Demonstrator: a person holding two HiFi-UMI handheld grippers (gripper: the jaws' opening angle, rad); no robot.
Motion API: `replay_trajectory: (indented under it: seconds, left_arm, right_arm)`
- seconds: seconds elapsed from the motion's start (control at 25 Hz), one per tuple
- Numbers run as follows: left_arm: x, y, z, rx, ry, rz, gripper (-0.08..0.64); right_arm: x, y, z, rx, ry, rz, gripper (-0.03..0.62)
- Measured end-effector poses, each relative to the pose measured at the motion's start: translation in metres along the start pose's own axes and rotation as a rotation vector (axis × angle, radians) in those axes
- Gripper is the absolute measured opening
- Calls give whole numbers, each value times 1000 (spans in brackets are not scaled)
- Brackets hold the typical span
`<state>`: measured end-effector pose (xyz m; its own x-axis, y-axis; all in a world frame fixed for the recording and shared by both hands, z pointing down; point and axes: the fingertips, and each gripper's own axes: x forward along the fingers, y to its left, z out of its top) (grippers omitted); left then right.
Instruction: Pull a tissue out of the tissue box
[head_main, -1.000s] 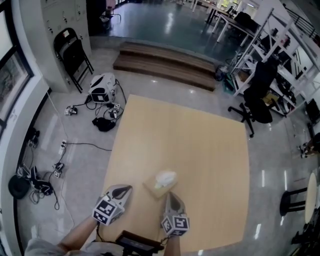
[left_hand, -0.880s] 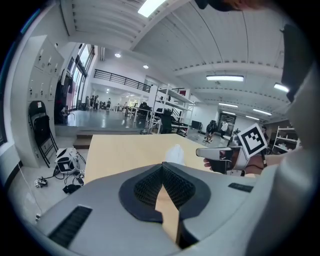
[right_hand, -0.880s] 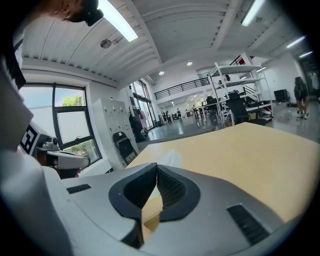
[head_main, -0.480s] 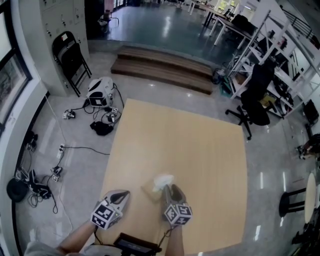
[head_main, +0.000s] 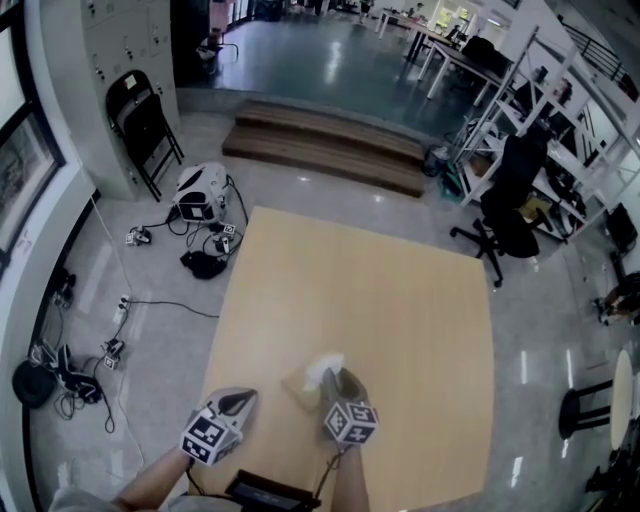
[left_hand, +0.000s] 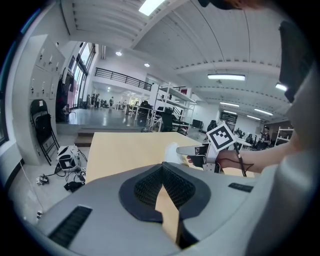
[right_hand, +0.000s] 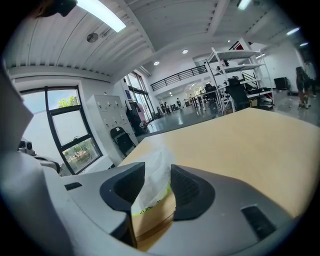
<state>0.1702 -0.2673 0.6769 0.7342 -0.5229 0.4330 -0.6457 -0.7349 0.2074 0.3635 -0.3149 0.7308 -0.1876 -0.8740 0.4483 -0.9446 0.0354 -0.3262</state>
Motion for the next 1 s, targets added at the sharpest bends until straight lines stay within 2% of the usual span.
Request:
replay_trajectory:
  seconds: [0.28, 0.48, 0.64, 1.0]
  left_arm:
    - [-1, 1, 0, -1, 16, -5, 6]
    - [0, -2, -1, -2, 0, -6, 6]
    - [-1, -1, 1, -1, -2, -6, 6]
    - [-6, -5, 4, -3, 0, 0, 6]
  right_arm:
    - [1, -1, -4, -27, 32, 1, 136]
    - [-3, -8, -8, -18, 36, -30, 34]
    - [-4, -6, -4, -21, 24, -34, 6]
    - [-10, -2, 6, -49, 6, -34, 5]
